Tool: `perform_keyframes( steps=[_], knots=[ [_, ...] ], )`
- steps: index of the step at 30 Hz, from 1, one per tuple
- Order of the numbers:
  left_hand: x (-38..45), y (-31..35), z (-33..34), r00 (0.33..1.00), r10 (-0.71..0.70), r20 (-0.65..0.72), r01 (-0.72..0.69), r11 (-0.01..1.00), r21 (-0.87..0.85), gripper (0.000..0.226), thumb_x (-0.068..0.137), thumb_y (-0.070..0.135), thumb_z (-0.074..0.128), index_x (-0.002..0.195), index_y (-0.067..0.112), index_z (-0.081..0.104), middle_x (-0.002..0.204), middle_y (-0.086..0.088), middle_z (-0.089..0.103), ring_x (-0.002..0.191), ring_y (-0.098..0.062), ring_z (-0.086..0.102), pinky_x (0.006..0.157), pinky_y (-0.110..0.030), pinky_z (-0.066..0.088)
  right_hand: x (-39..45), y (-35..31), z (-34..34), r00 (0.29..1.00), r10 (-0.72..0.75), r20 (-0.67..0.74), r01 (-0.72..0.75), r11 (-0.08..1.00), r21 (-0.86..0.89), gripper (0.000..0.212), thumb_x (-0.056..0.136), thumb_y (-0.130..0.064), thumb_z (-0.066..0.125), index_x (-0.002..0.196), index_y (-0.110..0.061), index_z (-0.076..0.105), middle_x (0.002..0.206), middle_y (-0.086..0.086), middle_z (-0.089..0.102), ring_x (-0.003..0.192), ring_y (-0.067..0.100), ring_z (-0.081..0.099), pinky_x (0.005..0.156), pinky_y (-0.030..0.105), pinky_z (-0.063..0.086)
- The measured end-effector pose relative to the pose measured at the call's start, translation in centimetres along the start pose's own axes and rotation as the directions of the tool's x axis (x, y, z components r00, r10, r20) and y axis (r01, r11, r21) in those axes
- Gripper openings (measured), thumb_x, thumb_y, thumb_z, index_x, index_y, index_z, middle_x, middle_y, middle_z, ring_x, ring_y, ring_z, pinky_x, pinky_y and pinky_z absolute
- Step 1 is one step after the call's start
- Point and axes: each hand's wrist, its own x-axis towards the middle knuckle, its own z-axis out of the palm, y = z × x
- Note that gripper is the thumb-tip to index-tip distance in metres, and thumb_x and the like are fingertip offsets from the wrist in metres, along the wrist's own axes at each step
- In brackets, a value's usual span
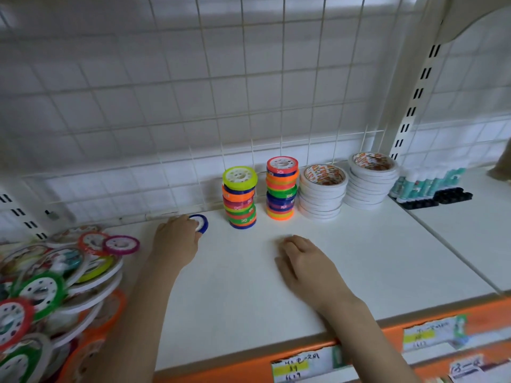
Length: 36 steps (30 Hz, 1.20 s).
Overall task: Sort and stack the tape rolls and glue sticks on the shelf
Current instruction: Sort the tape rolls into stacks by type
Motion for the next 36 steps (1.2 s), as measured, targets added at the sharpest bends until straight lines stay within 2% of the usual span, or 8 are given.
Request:
perform_keyframes(
  steps=[11, 15, 17, 21, 27, 31, 34, 36],
  knots=[
    [-0.9, -0.2, 1.4, 0.999, -0.045, -0.024, 0.039, 0.976, -0.215, 0.032, 0.095, 0.02, 0.046, 0.126, 0.013, 0.05, 0.128, -0.003, 0.052, 0.117, -0.024, 0.047, 0.092, -0.034, 0.038, 0.0, -0.7, -0.1, 0.999, 0.047, 0.016, -0.047, 0.999, 0.018, 0.043, 0.087, -0.031, 0.037, 0.096, -0.005, 0.069, 0.099, 0.007, 0.068, 0.087, 0.024, 0.068, 0.072, 0.028, 0.055],
    [-1.6, -0.3, 0.8, 0.999, -0.026, -0.023, 0.02, 0.97, -0.242, 0.039, 0.094, 0.024, 0.05, 0.131, 0.014, 0.046, 0.135, -0.002, 0.045, 0.123, -0.023, 0.042, 0.097, -0.034, 0.035, 0.0, -0.8, 0.0, 0.999, 0.044, 0.006, -0.044, 0.999, 0.028, 0.042, 0.088, -0.03, 0.038, 0.1, -0.003, 0.067, 0.104, 0.009, 0.067, 0.093, 0.027, 0.066, 0.075, 0.031, 0.055],
    [-2.4, -0.6, 0.2, 0.999, -0.021, -0.044, 0.01, 0.969, -0.247, 0.041, 0.094, 0.026, 0.05, 0.133, 0.015, 0.045, 0.136, -0.001, 0.044, 0.125, -0.023, 0.039, 0.099, -0.034, 0.034, 0.1, -0.9, -0.1, 0.999, 0.041, 0.011, -0.041, 0.998, 0.055, 0.043, 0.089, -0.031, 0.037, 0.107, -0.002, 0.063, 0.111, 0.009, 0.064, 0.101, 0.028, 0.061, 0.082, 0.031, 0.051],
    [-4.8, -1.9, -0.6, 0.997, -0.031, -0.078, 0.009, 0.962, -0.271, 0.042, 0.095, 0.028, 0.046, 0.134, 0.014, 0.044, 0.136, -0.001, 0.044, 0.124, -0.02, 0.04, 0.101, -0.035, 0.037, 1.0, -2.1, -0.1, 0.999, -0.02, 0.025, 0.019, 0.999, 0.031, 0.038, 0.095, -0.031, 0.041, 0.119, -0.004, 0.056, 0.123, 0.007, 0.057, 0.113, 0.025, 0.052, 0.093, 0.027, 0.043],
    [-9.2, -4.0, -0.8, 0.989, -0.11, -0.097, 0.072, 0.941, -0.331, 0.04, 0.095, 0.031, 0.047, 0.132, 0.015, 0.049, 0.135, -0.001, 0.045, 0.126, -0.02, 0.039, 0.106, -0.034, 0.031, 3.4, -7.6, 1.3, 0.984, -0.156, 0.091, 0.149, 0.986, 0.081, 0.036, 0.097, -0.032, 0.042, 0.121, -0.008, 0.055, 0.125, 0.004, 0.053, 0.117, 0.021, 0.048, 0.093, 0.027, 0.041],
    [-11.9, -5.7, -1.1, 0.988, -0.119, -0.097, 0.079, 0.935, -0.345, 0.041, 0.096, 0.036, 0.044, 0.133, 0.02, 0.047, 0.139, 0.003, 0.04, 0.13, -0.015, 0.033, 0.108, -0.031, 0.028, 5.2, -12.1, 2.8, 0.96, -0.247, 0.132, 0.235, 0.967, 0.103, 0.033, 0.097, -0.032, 0.041, 0.116, -0.009, 0.056, 0.121, 0.003, 0.053, 0.114, 0.02, 0.048, 0.084, 0.029, 0.045],
    [-13.4, -8.0, -1.7, 0.983, -0.135, -0.122, 0.089, 0.941, -0.328, 0.041, 0.096, 0.038, 0.042, 0.133, 0.021, 0.048, 0.141, 0.005, 0.039, 0.132, -0.014, 0.03, 0.109, -0.03, 0.026, 7.1, -15.7, 3.4, 0.933, -0.324, 0.156, 0.31, 0.945, 0.104, 0.035, 0.096, -0.028, 0.042, 0.126, -0.011, 0.051, 0.127, 0.003, 0.05, 0.117, 0.021, 0.047, 0.083, 0.03, 0.045],
    [-14.1, -9.8, -2.3, 0.981, -0.153, -0.123, 0.105, 0.938, -0.331, 0.044, 0.094, 0.04, 0.037, 0.132, 0.022, 0.05, 0.138, 0.004, 0.042, 0.13, -0.018, 0.035, 0.107, -0.033, 0.03, 8.8, -17.9, 4.1, 0.916, -0.367, 0.165, 0.353, 0.929, 0.106, 0.038, 0.096, -0.022, 0.043, 0.131, -0.009, 0.048, 0.13, 0.007, 0.049, 0.12, 0.024, 0.046, 0.087, 0.031, 0.044]
  ],
)
